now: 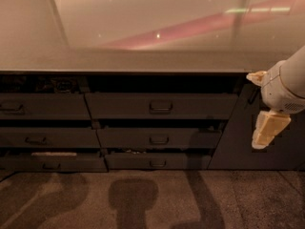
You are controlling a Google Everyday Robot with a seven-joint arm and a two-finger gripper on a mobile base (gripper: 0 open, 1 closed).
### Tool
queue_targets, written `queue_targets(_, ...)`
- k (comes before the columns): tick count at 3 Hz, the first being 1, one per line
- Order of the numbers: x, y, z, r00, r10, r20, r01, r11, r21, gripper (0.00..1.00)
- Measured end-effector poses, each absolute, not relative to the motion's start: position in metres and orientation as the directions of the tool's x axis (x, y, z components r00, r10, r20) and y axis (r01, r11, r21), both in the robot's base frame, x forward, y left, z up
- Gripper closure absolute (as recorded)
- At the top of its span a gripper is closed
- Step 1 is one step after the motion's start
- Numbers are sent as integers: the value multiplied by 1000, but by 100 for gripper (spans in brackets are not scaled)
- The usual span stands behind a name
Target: Open top drawer
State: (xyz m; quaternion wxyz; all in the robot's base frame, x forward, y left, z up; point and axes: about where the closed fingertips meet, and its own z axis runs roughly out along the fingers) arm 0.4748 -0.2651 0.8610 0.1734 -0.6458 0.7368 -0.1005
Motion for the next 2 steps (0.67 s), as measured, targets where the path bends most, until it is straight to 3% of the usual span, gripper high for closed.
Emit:
queue_targets(1,479,-267,859,-117,-987,-111,-920,150,-361,0)
queue_targets(2,500,-281,826,-170,-981,-98,-946,190,-263,0)
